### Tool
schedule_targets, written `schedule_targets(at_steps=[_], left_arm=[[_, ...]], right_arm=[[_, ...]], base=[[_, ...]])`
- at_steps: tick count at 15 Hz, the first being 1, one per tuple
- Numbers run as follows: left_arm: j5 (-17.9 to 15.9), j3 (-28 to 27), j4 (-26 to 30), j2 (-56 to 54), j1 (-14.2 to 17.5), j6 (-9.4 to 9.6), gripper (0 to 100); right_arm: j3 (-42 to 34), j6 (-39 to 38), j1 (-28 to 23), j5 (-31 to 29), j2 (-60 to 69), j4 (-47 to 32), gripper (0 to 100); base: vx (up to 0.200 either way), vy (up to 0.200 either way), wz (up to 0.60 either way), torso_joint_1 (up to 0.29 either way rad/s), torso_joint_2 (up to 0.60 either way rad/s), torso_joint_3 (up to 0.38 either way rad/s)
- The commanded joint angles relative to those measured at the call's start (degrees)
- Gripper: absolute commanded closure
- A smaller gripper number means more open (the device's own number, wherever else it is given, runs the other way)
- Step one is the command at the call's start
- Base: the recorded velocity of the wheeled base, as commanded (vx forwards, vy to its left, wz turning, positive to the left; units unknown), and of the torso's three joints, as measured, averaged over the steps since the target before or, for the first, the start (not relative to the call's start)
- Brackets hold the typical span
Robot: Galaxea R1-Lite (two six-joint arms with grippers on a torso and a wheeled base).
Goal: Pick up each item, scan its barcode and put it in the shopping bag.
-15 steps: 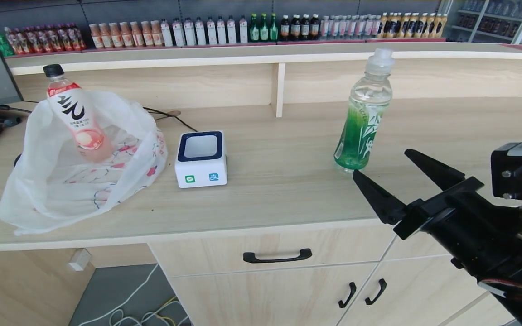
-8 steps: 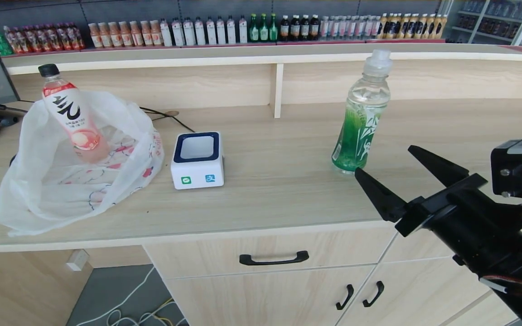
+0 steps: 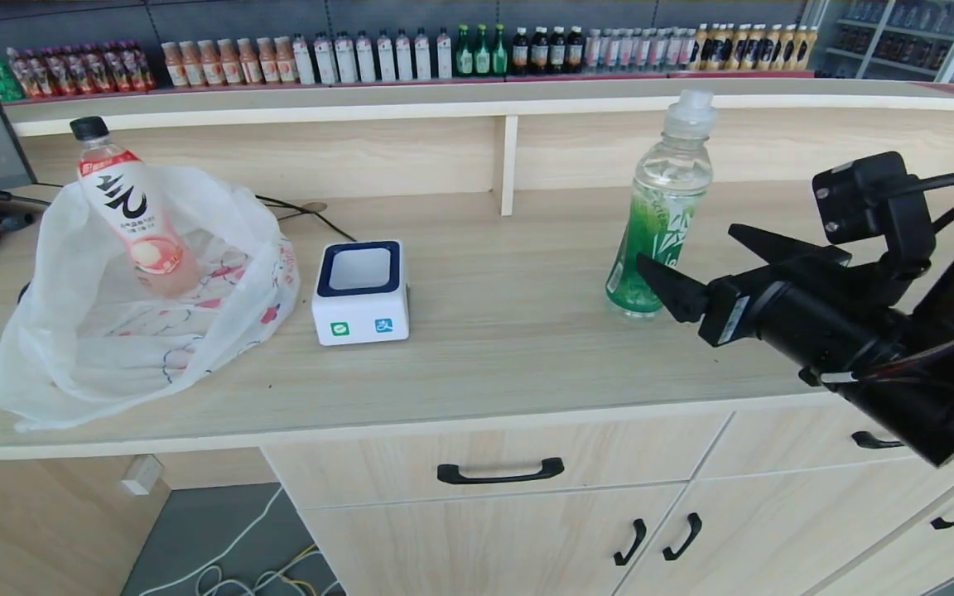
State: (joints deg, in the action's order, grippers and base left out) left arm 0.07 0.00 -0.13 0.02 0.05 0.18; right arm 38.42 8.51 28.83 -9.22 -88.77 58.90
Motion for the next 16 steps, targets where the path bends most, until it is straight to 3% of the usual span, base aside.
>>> schedule_targets(at_steps=[1,5,16], left_arm=[[0.01,0.00,-0.04,-0.02,0.04,-0.01,0],[0.01,0.00,-0.04,-0.02,0.04,-0.01,0],[0.01,0.00,-0.04,-0.02,0.04,-0.01,0]], right_arm=[[6.31,-0.51,-2.20,0.16,-0.44,-3.80,0],[11.41,-1.83,-2.99,0.25,-4.74,-4.94,0],[12.46,-3.41,-4.22,0.25,-9.14,-4.59,0]], base=[[0.000,0.000,0.00,0.000,0.00,0.000],[0.000,0.000,0.00,0.000,0.00,0.000],[0.000,0.000,0.00,0.000,0.00,0.000]])
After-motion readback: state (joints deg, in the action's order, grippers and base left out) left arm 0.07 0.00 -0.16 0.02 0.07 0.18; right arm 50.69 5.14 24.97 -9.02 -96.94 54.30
